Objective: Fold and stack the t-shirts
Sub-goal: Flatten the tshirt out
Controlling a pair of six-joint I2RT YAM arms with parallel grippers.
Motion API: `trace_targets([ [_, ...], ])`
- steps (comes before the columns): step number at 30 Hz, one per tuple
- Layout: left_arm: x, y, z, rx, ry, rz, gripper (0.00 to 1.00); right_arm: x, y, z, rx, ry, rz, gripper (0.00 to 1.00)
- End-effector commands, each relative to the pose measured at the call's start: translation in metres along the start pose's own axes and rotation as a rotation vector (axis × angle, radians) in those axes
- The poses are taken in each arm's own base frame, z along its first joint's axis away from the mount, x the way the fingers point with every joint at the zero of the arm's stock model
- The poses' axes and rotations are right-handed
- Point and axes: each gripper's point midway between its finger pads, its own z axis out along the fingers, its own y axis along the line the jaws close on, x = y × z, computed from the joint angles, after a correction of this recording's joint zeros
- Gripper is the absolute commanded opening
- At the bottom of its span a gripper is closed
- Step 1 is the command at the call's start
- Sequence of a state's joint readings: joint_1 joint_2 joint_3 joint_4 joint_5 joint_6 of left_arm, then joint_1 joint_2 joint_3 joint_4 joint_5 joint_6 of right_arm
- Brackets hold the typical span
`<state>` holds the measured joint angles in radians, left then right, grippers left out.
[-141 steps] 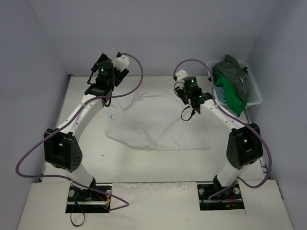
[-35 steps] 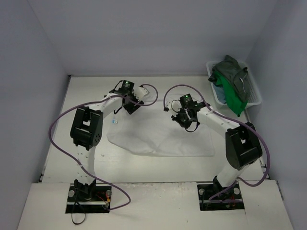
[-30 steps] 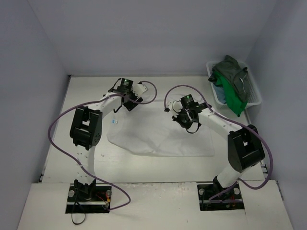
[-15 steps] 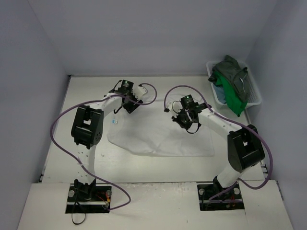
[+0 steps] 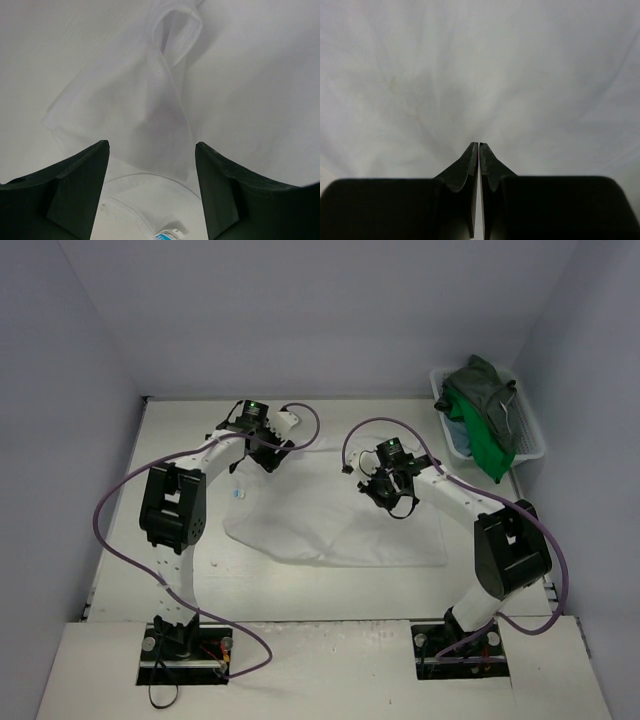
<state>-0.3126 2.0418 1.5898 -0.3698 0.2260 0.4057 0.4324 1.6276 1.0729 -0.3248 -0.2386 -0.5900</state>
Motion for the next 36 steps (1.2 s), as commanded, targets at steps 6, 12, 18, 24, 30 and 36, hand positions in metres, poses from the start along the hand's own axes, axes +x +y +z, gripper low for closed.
trace_targets([
  [6,-0.036,-0.005,-0.022,0.058,-0.101,-0.028,0.64,-0.013,-0.003,-0.002,-0.002,-0.044,0.020,0.01],
  [12,-0.032,-0.001,-0.008,0.040,-0.082,-0.032,0.64,-0.014,-0.003,-0.001,-0.006,-0.046,0.022,0.01],
  [18,-0.026,0.001,0.009,0.034,-0.060,-0.044,0.60,-0.015,-0.004,-0.004,0.002,-0.050,0.022,0.01],
  [24,-0.023,0.004,0.021,0.026,-0.045,-0.052,0.46,-0.014,-0.003,-0.005,0.001,-0.049,0.021,0.00],
  [30,-0.025,0.014,0.022,-0.020,-0.047,-0.054,0.14,-0.012,0.001,0.000,-0.019,-0.049,0.027,0.00],
  [36,-0.030,0.019,0.017,-0.046,-0.053,-0.047,0.03,-0.009,0.004,0.009,-0.037,-0.045,0.037,0.00],
])
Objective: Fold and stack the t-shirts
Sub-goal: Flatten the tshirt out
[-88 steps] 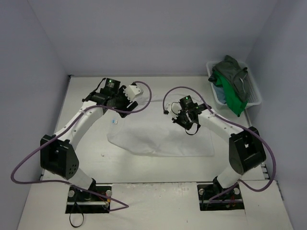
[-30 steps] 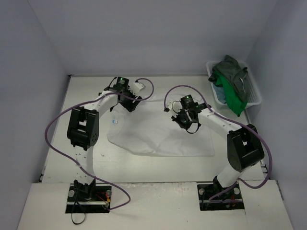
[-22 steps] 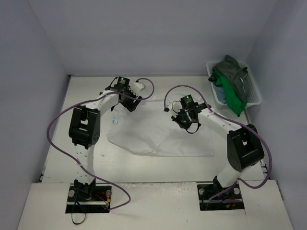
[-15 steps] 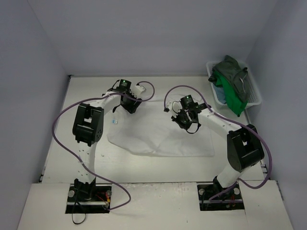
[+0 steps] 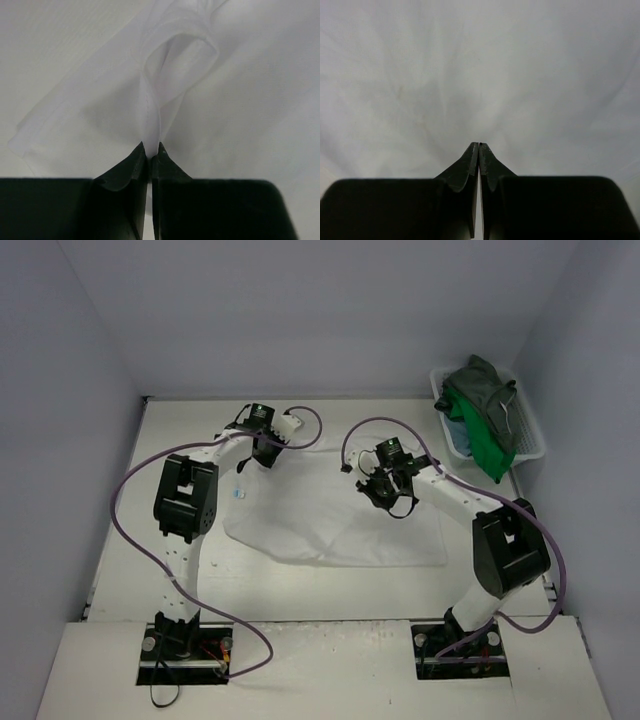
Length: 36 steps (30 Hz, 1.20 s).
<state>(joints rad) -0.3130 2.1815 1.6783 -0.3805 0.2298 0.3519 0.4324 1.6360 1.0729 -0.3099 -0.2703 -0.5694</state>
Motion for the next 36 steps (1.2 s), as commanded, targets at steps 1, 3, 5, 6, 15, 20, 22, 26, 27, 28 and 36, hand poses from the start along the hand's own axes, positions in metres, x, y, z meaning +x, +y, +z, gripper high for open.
trace_targets([
  [1,-0.044,0.021,-0.028,-0.080,-0.112,0.019,0.02,-0.005,0.000,0.007,-0.013,-0.025,0.017,0.00],
  [3,-0.048,0.025,-0.032,-0.100,-0.117,0.021,0.02,-0.003,0.000,0.011,-0.019,-0.018,0.019,0.00],
  [5,-0.054,0.030,-0.037,-0.121,-0.132,0.029,0.01,-0.001,0.001,0.014,-0.023,-0.013,0.020,0.00],
  [6,-0.058,0.033,-0.041,-0.137,-0.138,0.037,0.01,-0.001,0.001,0.015,-0.023,-0.013,0.020,0.00],
  [15,-0.104,0.075,-0.063,-0.305,-0.239,0.060,0.01,0.012,0.003,0.027,-0.034,0.028,0.014,0.00],
  [20,-0.113,0.093,-0.041,-0.361,-0.228,0.097,0.01,0.013,0.004,0.026,-0.033,0.027,0.018,0.00],
  [22,-0.113,0.104,-0.027,-0.397,-0.210,0.112,0.01,0.014,0.005,0.026,-0.035,0.030,0.022,0.00],
  [26,-0.107,0.116,0.005,-0.435,-0.177,0.137,0.01,0.017,0.006,0.030,-0.042,0.041,0.023,0.00],
  [27,-0.107,0.118,0.009,-0.445,-0.174,0.140,0.01,0.019,0.007,0.032,-0.047,0.046,0.026,0.00],
  [28,-0.113,0.122,0.009,-0.459,-0.185,0.143,0.01,0.019,0.007,0.033,-0.048,0.049,0.025,0.00],
  [36,-0.112,0.154,0.030,-0.623,-0.172,0.111,0.35,0.023,0.010,0.037,-0.062,0.055,0.031,0.00],
])
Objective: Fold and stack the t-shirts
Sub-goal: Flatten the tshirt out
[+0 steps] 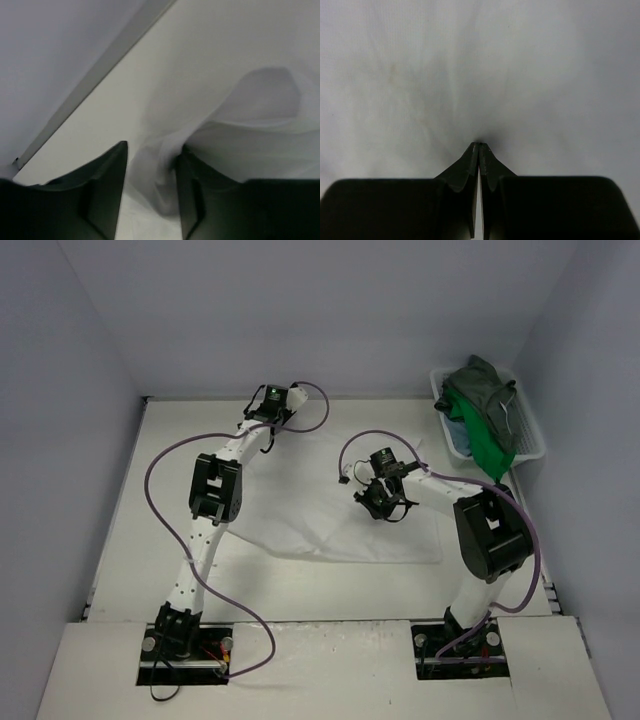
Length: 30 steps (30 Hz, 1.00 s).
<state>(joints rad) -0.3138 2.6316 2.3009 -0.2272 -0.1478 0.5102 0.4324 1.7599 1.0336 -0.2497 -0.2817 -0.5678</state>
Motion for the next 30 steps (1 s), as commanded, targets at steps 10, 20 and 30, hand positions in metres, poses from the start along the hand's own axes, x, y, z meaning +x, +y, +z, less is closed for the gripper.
trace_targets([
  [10,-0.044,0.074,-0.017,-0.296,-0.100,-0.081,0.56,0.000,0.003,-0.001,-0.013,-0.015,0.017,0.00],
  [20,-0.047,0.108,-0.038,-0.405,-0.092,-0.111,0.57,0.003,0.006,0.001,-0.026,-0.012,0.019,0.00],
  [30,-0.077,0.157,-0.086,-0.511,-0.133,-0.090,0.59,0.005,0.009,-0.003,-0.022,-0.014,0.020,0.00],
])
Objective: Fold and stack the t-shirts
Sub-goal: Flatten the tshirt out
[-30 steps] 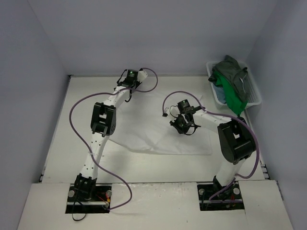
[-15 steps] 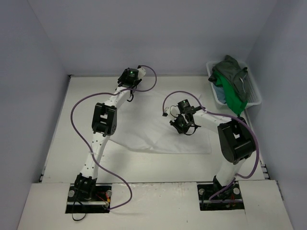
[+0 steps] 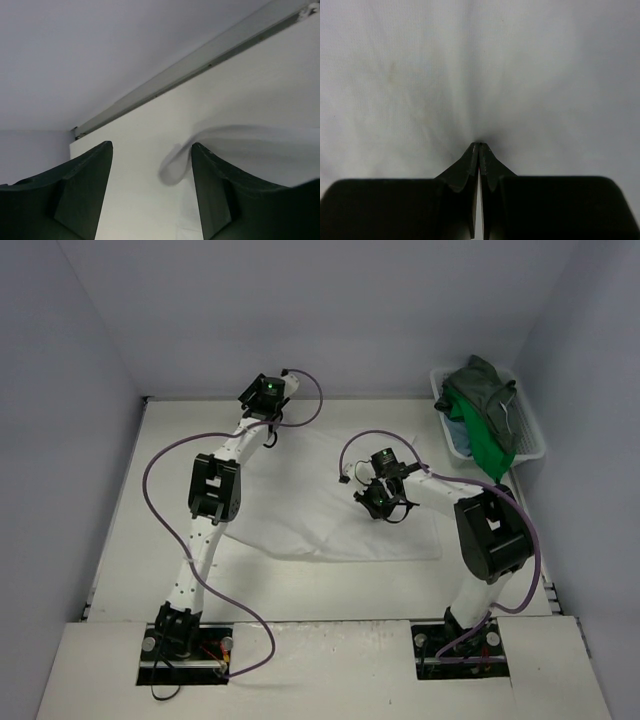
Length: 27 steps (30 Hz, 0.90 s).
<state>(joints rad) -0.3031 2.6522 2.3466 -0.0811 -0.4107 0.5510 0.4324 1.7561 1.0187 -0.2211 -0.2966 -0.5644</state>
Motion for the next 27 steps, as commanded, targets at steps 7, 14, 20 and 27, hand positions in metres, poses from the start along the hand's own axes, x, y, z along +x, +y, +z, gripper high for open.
trace_targets([
  [7,-0.084,0.156,-0.085,-0.240,-0.160,-0.122,0.61,0.006,0.007,-0.007,-0.011,0.004,0.021,0.00],
  [14,-0.065,0.149,-0.138,-0.075,-0.112,-0.168,0.61,0.002,0.005,-0.015,0.002,-0.013,0.006,0.00],
  [20,-0.018,0.083,-0.220,0.325,-0.110,-0.153,0.61,-0.003,-0.001,-0.023,0.036,-0.028,-0.005,0.00],
  [27,0.040,-0.030,-0.346,0.914,-0.099,0.005,0.61,-0.011,-0.008,-0.039,0.084,-0.059,-0.013,0.00],
])
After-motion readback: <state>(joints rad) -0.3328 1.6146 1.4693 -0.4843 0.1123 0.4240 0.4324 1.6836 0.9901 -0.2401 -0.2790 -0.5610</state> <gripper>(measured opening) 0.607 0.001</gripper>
